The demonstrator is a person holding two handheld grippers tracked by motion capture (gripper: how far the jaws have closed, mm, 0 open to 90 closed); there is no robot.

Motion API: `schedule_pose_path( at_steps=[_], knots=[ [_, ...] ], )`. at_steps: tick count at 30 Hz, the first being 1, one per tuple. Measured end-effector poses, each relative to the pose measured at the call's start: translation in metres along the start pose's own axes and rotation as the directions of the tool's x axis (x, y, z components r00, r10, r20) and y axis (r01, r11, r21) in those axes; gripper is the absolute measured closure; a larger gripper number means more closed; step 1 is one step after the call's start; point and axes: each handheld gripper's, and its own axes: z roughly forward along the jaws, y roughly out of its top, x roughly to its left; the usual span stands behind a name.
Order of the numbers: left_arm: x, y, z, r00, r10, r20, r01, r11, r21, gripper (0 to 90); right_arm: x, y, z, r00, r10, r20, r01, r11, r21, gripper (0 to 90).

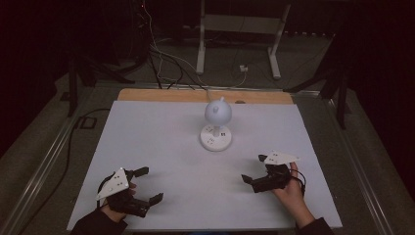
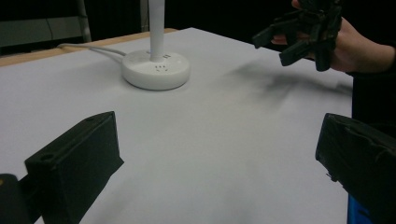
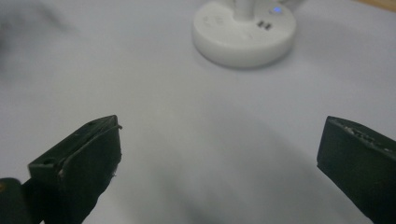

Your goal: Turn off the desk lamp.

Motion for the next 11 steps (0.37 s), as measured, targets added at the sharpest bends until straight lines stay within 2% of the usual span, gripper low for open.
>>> schedule_pose_path(
  at_steps=[5,11],
  knots=[
    [0.000,0.000,0.001,1.0000,0.003,-0.002,-0.003,1.0000,0.005,0.5,-0.005,-0.018,-0.011,0.9995,0.030,0.007,-0.030,0.999,0.010,0.0],
    [0.000,0.000,0.001,1.0000,0.001,-0.001,-0.001,1.0000,0.003,0.5,-0.010,-0.030,-0.017,0.9995,0.024,0.023,-0.024,1.000,0.019,0.0]
  ],
)
